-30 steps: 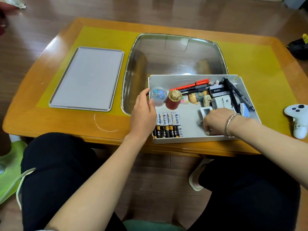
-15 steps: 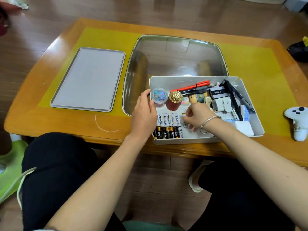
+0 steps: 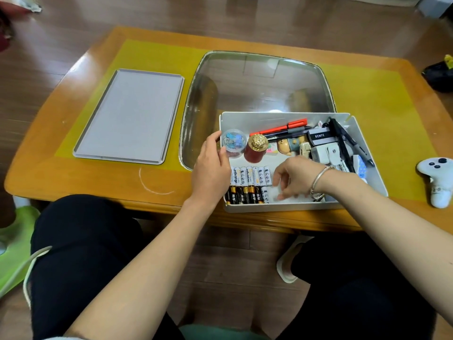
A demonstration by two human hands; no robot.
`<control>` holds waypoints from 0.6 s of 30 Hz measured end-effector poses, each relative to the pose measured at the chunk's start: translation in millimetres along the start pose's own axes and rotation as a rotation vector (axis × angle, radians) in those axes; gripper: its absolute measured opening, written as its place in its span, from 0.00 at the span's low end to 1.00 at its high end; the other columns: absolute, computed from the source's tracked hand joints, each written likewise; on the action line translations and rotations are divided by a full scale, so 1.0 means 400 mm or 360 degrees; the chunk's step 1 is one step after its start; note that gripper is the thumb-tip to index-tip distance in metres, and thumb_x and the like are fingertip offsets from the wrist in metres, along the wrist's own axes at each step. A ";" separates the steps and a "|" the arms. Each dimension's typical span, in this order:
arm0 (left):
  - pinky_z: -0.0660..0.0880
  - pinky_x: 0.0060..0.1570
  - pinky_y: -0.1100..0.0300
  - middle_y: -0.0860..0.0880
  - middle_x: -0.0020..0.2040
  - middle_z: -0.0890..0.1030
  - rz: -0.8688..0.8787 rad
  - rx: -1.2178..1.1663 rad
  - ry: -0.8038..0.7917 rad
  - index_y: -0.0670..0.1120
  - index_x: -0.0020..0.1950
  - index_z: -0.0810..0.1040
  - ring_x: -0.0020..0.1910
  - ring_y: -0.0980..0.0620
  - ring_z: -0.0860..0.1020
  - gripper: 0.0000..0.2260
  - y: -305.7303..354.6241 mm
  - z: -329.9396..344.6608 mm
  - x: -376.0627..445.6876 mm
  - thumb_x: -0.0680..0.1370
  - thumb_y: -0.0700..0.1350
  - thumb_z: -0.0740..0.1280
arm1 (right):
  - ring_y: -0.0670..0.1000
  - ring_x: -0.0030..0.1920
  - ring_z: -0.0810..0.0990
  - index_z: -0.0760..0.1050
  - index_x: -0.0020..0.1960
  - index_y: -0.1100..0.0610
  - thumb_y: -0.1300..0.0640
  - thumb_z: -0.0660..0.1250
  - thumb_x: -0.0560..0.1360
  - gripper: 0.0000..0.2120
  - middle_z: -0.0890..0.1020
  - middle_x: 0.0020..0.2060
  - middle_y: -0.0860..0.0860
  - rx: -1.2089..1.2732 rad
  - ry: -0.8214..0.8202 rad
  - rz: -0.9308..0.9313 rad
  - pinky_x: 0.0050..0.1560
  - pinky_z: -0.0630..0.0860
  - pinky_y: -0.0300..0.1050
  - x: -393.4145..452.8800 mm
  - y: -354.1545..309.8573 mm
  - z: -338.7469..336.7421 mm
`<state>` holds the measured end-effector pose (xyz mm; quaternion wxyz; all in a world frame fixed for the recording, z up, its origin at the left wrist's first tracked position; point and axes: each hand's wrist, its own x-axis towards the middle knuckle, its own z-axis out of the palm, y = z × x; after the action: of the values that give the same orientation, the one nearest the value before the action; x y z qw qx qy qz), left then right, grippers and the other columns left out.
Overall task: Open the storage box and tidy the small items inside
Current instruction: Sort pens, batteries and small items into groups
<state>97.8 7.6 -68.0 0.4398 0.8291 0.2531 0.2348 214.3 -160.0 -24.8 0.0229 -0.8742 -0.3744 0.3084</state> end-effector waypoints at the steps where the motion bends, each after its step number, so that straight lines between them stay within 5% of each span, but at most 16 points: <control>1: 0.79 0.47 0.61 0.51 0.66 0.74 0.0001 0.0000 0.0003 0.47 0.71 0.66 0.60 0.56 0.74 0.16 0.000 0.001 0.000 0.82 0.45 0.58 | 0.38 0.23 0.76 0.79 0.42 0.54 0.58 0.77 0.66 0.08 0.81 0.31 0.45 -0.0073 -0.0091 -0.0015 0.24 0.68 0.26 -0.002 0.000 0.004; 6: 0.78 0.47 0.62 0.51 0.65 0.74 0.0008 0.0004 0.0017 0.47 0.71 0.67 0.60 0.56 0.74 0.16 -0.002 0.000 0.000 0.82 0.44 0.58 | 0.47 0.39 0.81 0.81 0.37 0.53 0.63 0.69 0.68 0.06 0.85 0.39 0.48 -0.0436 -0.0171 -0.0062 0.48 0.79 0.41 0.017 -0.008 0.023; 13: 0.78 0.48 0.61 0.50 0.66 0.74 0.0021 -0.0007 0.0008 0.47 0.71 0.67 0.60 0.55 0.74 0.16 -0.003 0.000 0.000 0.82 0.44 0.58 | 0.49 0.41 0.77 0.79 0.43 0.53 0.54 0.74 0.68 0.06 0.82 0.40 0.48 -0.0684 -0.0100 0.0022 0.43 0.75 0.40 0.005 -0.001 -0.003; 18: 0.79 0.47 0.59 0.50 0.65 0.75 0.0016 0.0010 0.0015 0.47 0.71 0.67 0.59 0.55 0.75 0.16 -0.002 0.000 0.000 0.82 0.44 0.58 | 0.54 0.51 0.79 0.78 0.49 0.51 0.59 0.65 0.73 0.07 0.80 0.49 0.50 -0.0931 0.0142 -0.0012 0.44 0.71 0.42 -0.007 0.011 -0.024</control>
<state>97.5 8.0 -68.6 0.4349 0.8306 0.2516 0.2401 220.9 -163.1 -16.9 -0.2124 -0.8549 -0.4493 0.1487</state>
